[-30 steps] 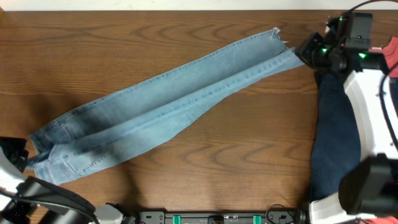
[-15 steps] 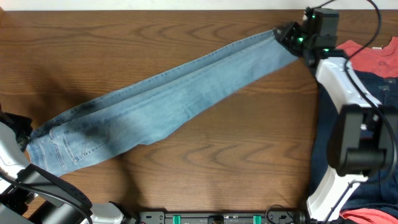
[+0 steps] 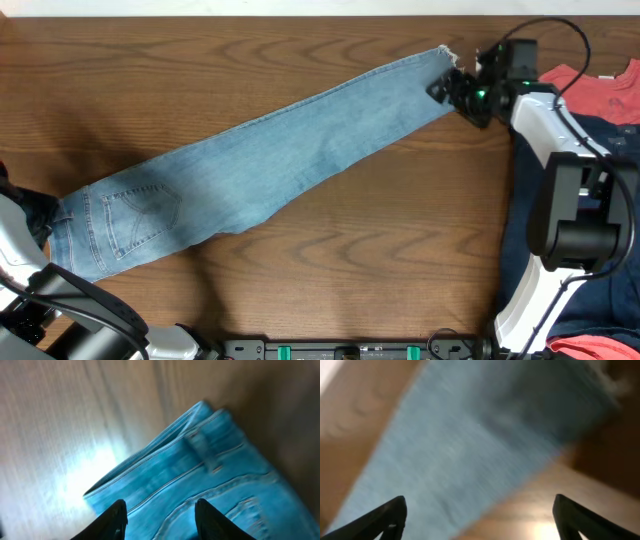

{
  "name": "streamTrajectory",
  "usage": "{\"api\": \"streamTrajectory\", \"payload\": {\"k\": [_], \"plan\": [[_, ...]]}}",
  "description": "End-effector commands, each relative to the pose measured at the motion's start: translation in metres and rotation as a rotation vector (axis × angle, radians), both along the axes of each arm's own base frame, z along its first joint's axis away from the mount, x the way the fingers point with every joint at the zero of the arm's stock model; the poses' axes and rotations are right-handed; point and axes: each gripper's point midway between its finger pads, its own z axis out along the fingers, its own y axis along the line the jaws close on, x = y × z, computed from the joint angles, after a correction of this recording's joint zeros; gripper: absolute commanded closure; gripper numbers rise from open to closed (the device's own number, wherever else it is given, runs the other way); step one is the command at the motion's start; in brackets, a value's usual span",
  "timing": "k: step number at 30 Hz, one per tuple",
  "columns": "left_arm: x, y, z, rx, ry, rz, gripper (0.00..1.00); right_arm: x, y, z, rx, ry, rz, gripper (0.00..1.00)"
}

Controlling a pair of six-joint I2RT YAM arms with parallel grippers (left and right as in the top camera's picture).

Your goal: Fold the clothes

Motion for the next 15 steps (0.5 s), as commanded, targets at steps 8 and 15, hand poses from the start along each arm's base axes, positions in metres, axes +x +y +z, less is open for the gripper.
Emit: {"api": "streamTrajectory", "payload": {"k": [8,15], "plan": [[-0.025,-0.021,-0.035,-0.073,0.117,-0.019,0.61,-0.015,-0.022,-0.011,-0.162,0.02,0.103,0.12],[-0.051,-0.049,-0.094,-0.121,0.16,-0.009,0.73,0.009,-0.043,-0.007,-0.259,-0.051,0.004,0.09]]}}
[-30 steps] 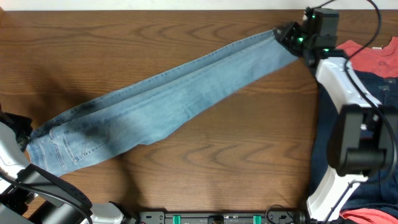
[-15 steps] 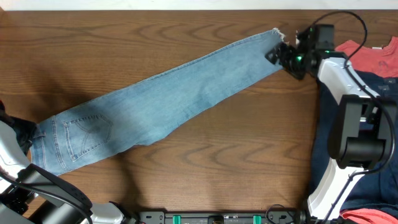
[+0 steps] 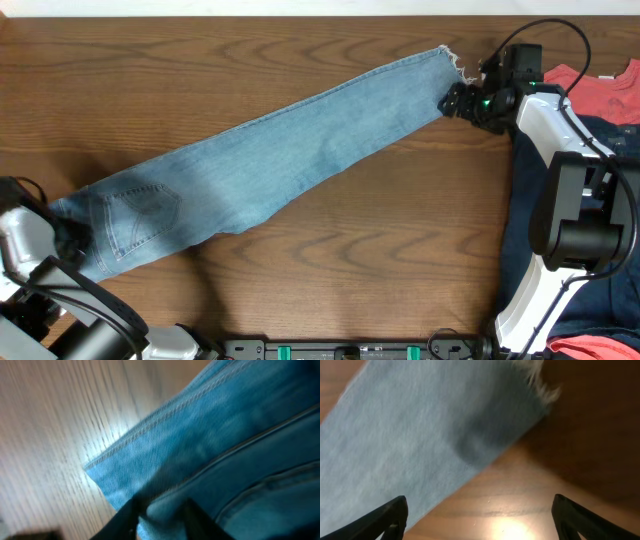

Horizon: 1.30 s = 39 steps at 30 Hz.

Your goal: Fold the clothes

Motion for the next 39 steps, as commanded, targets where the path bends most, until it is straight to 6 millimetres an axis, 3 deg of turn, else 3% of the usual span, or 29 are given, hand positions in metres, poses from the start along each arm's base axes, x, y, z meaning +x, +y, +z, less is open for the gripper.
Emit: {"api": "streamTrajectory", "payload": {"k": [1,7,13,18,22,25,29,39], "plan": [[-0.014,-0.013,-0.025,-0.024,0.038,0.0,0.75,0.015,-0.013,0.006,-0.048,-0.049,-0.051,0.09],[-0.022,-0.004,-0.033,0.06,0.051,0.078,0.87,0.039,-0.014,0.007,-0.002,-0.127,-0.125,0.12],[-0.005,0.019,-0.027,0.158,-0.024,0.094,0.93,0.029,-0.004,-0.003,0.011,-0.085,-0.051,0.14],[0.007,0.032,-0.028,0.202,-0.068,0.096,0.93,0.031,-0.006,0.02,-0.01,-0.072,0.008,0.14],[0.014,0.04,-0.04,0.206,-0.069,0.085,0.92,0.038,-0.005,0.042,-0.035,-0.093,0.053,0.14],[0.022,0.046,-0.049,0.188,-0.068,0.079,0.92,0.044,-0.01,0.048,-0.064,-0.114,0.039,0.14],[0.046,0.038,-0.051,0.076,-0.126,-0.011,0.91,0.047,-0.013,0.034,-0.093,-0.098,0.028,0.16],[0.075,0.013,-0.007,-0.111,-0.23,-0.13,0.83,0.045,0.001,-0.04,-0.077,0.006,0.046,0.21]]}}
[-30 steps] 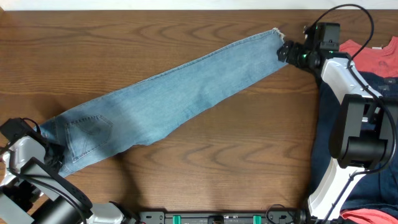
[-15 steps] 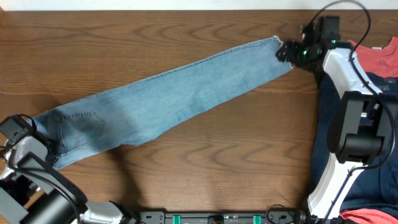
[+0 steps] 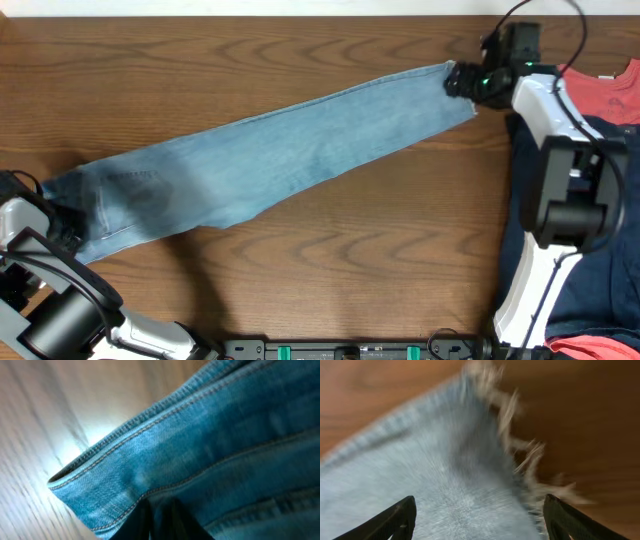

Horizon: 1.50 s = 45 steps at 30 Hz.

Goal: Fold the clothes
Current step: 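Hold the stacked hems with the right gripper, straightening the legs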

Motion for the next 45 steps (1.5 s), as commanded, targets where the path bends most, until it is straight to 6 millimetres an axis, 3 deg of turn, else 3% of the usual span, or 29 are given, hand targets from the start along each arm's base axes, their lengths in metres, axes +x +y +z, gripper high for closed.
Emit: {"api": "streamTrajectory", "payload": {"k": [1,5,7,10,11,14,18,20,22,26,28,32,35,40,45], "plan": [[0.024,-0.015,0.017,-0.076,-0.104,-0.095,0.83,0.0,0.007,-0.024,-0.01,0.029,0.018,0.22],[0.023,-0.018,0.033,-0.062,-0.119,-0.118,0.83,-0.003,0.008,-0.038,-0.008,0.053,0.019,0.31],[0.024,-0.016,0.042,-0.039,-0.136,-0.122,0.78,-0.007,0.01,-0.041,-0.005,0.071,0.023,0.44],[0.026,-0.015,0.058,-0.004,-0.166,-0.124,0.75,-0.012,0.011,-0.043,-0.013,0.092,0.039,0.4],[0.026,-0.014,0.065,0.011,-0.178,-0.126,0.74,-0.014,0.011,-0.044,-0.018,0.096,0.045,0.43],[0.026,-0.015,0.083,0.05,-0.206,-0.14,0.7,-0.023,0.006,-0.048,-0.025,0.141,0.034,0.65],[0.021,-0.02,0.097,0.07,-0.212,-0.166,0.69,-0.052,0.009,-0.055,-0.013,0.264,0.039,0.8],[0.021,-0.02,0.098,0.071,-0.213,-0.166,0.69,-0.068,0.011,-0.058,-0.02,0.331,0.049,0.78],[0.022,-0.02,0.098,0.071,-0.213,-0.168,0.68,-0.082,0.006,-0.061,-0.055,0.39,0.04,0.65],[0.024,-0.023,0.096,0.068,-0.21,-0.182,0.67,-0.092,-0.012,-0.06,-0.126,0.436,-0.006,0.62],[0.026,-0.027,0.092,0.057,-0.203,-0.193,0.68,-0.087,-0.02,-0.05,-0.127,0.405,-0.011,0.61],[0.03,-0.04,0.079,0.019,-0.175,-0.225,0.68,-0.058,-0.019,-0.007,-0.064,0.209,0.109,0.59],[0.034,-0.051,0.067,-0.007,-0.15,-0.255,0.68,-0.046,-0.03,0.018,-0.063,0.125,0.094,0.57],[0.03,-0.049,0.051,0.001,-0.064,-0.27,0.67,-0.042,-0.037,0.013,-0.068,0.112,0.08,0.55],[0.021,-0.05,0.021,-0.051,0.02,-0.259,0.67,-0.034,-0.028,-0.001,-0.065,0.103,0.096,0.6]]}}
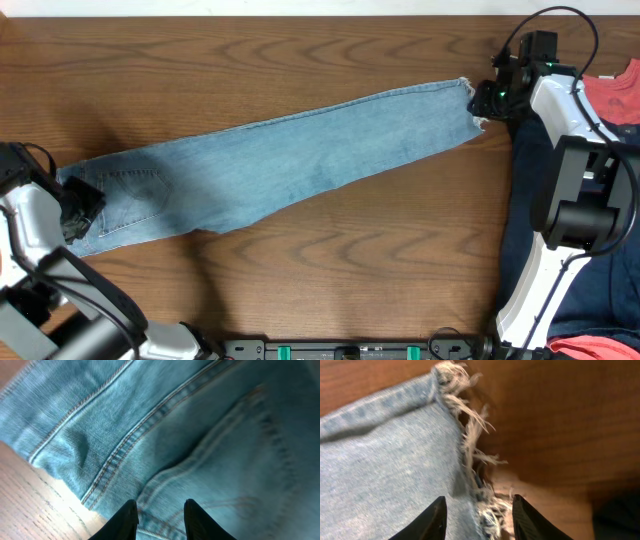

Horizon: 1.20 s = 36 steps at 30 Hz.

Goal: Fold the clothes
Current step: 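Hold the stacked hems with the right gripper, straightening the legs, then lift the hems with the right gripper and carry them toward the waistband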

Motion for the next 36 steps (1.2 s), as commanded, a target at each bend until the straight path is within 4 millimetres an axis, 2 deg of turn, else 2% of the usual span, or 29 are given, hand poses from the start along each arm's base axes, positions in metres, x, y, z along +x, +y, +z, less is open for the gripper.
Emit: {"api": "streamTrajectory", "payload": {"k": [1,4,9,15,19,22,26,33,36], "plan": [[-0.015,-0.001,-0.03,-0.025,0.116,-0.003,0.67,0.002,0.015,-0.01,0.011,0.001,0.043,0.6],[-0.024,0.0,-0.046,-0.034,0.181,0.001,0.67,0.002,0.023,-0.019,0.012,0.011,0.059,0.62],[-0.033,0.007,-0.061,-0.014,0.252,0.02,0.68,0.004,0.029,-0.029,0.014,0.018,0.064,0.73],[-0.025,0.021,-0.06,0.03,0.212,0.041,0.68,0.004,0.026,-0.029,0.034,0.028,0.008,0.8],[-0.018,0.028,-0.058,0.051,0.186,0.046,0.68,0.0,0.029,-0.03,0.047,0.044,0.006,0.97],[-0.016,0.029,-0.058,0.056,0.174,0.045,0.68,-0.002,0.038,-0.027,0.092,0.049,0.026,0.99],[-0.011,0.03,-0.055,0.051,0.158,0.043,0.68,0.004,0.042,-0.004,0.128,0.001,0.038,0.99],[-0.009,0.029,-0.054,0.044,0.149,0.038,0.68,0.029,0.039,0.076,0.111,-0.226,0.07,0.99],[-0.009,0.029,-0.054,0.044,0.149,0.038,0.68,0.032,0.039,0.088,0.106,-0.264,0.074,0.99]]}}
